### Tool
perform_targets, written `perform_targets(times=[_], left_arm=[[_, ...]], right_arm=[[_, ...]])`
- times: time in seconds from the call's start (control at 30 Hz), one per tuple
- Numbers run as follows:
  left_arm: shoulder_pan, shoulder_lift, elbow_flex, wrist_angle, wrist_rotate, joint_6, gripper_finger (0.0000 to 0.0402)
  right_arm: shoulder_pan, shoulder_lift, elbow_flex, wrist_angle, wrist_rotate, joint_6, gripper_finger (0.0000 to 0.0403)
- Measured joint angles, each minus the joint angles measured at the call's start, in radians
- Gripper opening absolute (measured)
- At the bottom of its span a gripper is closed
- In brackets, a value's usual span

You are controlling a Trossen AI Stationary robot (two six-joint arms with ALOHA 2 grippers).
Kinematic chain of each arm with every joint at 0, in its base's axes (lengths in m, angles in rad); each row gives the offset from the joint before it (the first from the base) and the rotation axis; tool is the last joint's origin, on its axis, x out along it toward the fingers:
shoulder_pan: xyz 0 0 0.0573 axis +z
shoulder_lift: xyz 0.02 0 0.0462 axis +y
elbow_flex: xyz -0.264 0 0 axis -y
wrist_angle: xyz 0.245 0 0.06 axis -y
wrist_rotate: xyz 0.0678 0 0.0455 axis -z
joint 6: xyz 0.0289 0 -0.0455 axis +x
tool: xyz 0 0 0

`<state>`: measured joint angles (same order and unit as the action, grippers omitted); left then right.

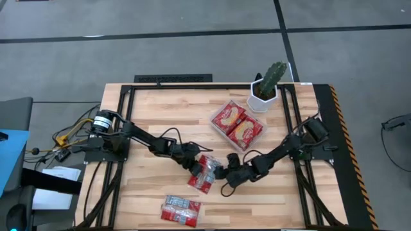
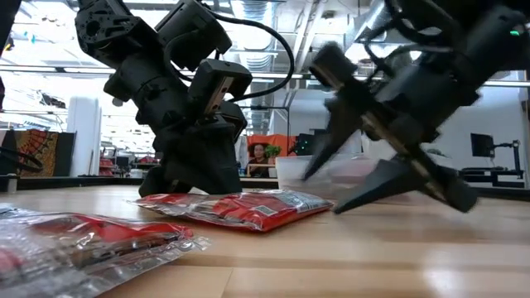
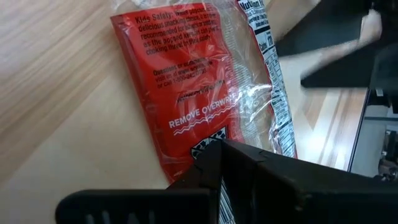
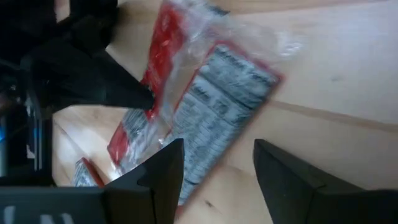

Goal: Sort popcorn bags into baskets
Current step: Put the red popcorn pack into the transparent bin

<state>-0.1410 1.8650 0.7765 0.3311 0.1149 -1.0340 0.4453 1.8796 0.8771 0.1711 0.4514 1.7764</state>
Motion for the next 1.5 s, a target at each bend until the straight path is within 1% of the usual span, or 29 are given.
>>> perform_targets(times=[0.13,0.27,0.43,0.53,0.67,0.77,0.83,0.97,1.1,1.2,1.3,1.37,1.5], left_arm=[[0.0,0.0,0.0,0.002,-0.004,0.0,0.0],[0.0,0.0,-0.002,0.002,-0.005,0.003,0.0],[0.007,0.0,-0.007,0.005,-0.01,0.003,0.0],[0.011,0.0,-0.007,0.02,0.03,0.042,0.0],[0.01,0.0,-0.004,0.022,0.108,0.146,0.0],[0.01,0.0,-0.004,0.024,0.124,0.169,0.0],[0.011,0.0,-0.005,0.028,0.125,0.18,0.0],[0.02,-0.007,-0.005,0.032,0.171,0.183,0.0],[0.023,-0.064,-0.01,0.0,0.225,0.18,0.0],[0.025,-0.146,-0.008,-0.038,0.236,0.183,0.0],[0.032,-0.235,-0.006,-0.131,0.242,0.19,0.0],[0.037,-0.292,-0.008,-0.202,0.236,0.188,0.0],[0.037,-0.426,-0.006,-0.279,0.197,0.189,0.0]], right_arm=[[-0.036,0.04,0.057,-0.005,-0.035,-0.073,0.0223],[-0.065,0.054,0.083,-0.012,-0.074,-0.117,0.0223],[-0.071,0.055,0.085,-0.024,-0.076,-0.103,0.0203],[-0.079,0.055,0.085,-0.034,-0.099,-0.103,0.0167],[-0.096,0.057,0.085,-0.041,-0.134,-0.157,0.0092],[-0.114,0.059,0.085,-0.036,-0.146,-0.21,0.0035],[-0.128,0.06,0.085,-0.03,-0.149,-0.252,0.0012],[-0.146,0.06,0.085,-0.029,-0.16,-0.279,0.0006],[-0.153,0.039,0.083,-0.037,-0.162,-0.298,0.0004],[-0.158,0.013,0.081,-0.044,-0.16,-0.309,0.0003],[-0.168,-0.019,0.082,-0.043,-0.16,-0.325,0.0003],[-0.175,-0.045,0.082,-0.042,-0.159,-0.336,0.0003],[-0.203,-0.11,0.082,-0.053,-0.135,-0.364,0.0001]])
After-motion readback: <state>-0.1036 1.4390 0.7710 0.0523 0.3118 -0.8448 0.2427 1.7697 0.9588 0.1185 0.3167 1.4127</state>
